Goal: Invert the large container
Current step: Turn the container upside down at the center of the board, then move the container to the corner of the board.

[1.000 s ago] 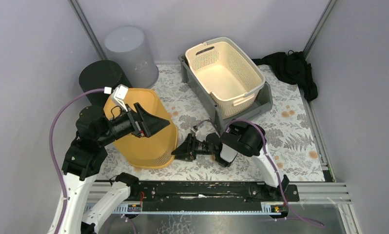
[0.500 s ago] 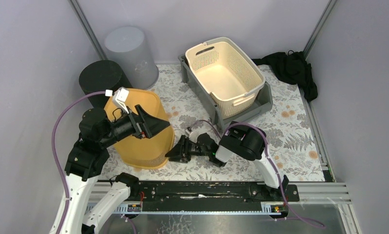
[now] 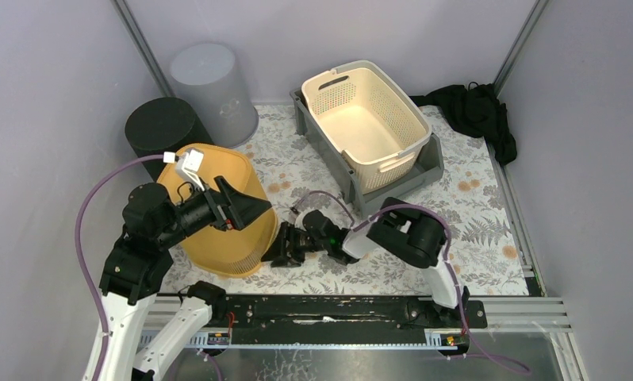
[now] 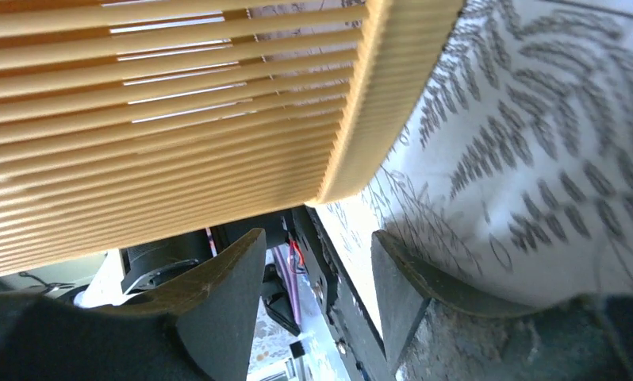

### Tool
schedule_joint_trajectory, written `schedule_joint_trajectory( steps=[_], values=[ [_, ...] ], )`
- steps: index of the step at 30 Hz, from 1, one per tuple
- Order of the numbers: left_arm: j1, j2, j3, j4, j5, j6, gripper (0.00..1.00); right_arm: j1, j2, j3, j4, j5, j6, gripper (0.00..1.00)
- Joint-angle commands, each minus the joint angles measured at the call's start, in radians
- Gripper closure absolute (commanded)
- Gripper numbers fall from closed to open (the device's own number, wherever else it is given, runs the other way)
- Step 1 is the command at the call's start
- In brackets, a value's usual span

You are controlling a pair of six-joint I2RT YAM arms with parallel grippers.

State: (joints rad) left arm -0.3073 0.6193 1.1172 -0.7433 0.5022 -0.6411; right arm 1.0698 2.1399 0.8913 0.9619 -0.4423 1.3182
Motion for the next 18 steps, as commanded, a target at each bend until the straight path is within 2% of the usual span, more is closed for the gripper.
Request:
schedule_joint_trajectory(
  steps=[1, 5, 8, 14, 18],
  values=[
    [-0.005, -0.006, 0.031, 0.0, -0.022, 0.018, 0.0, -0.043, -0.157, -0.031, -0.225, 0.042, -0.124, 0.41],
    [-0.004, -0.004, 0.047, -0.003, -0.028, 0.022, 0.0, -0.089, -0.268, -0.03, -0.368, 0.099, -0.208, 0.41],
    [-0.004, 0.007, 0.051, -0.009, -0.033, 0.027, 0.0, -0.131, -0.294, 0.003, -0.412, 0.1, -0.228, 0.41],
    [-0.004, 0.021, 0.055, -0.021, -0.054, 0.041, 0.0, -0.158, -0.236, 0.153, -0.478, 0.074, -0.268, 0.41],
    [-0.004, 0.014, 0.048, -0.028, -0.067, 0.041, 0.0, -0.132, -0.178, 0.244, -0.493, 0.011, -0.28, 0.42]
  ],
)
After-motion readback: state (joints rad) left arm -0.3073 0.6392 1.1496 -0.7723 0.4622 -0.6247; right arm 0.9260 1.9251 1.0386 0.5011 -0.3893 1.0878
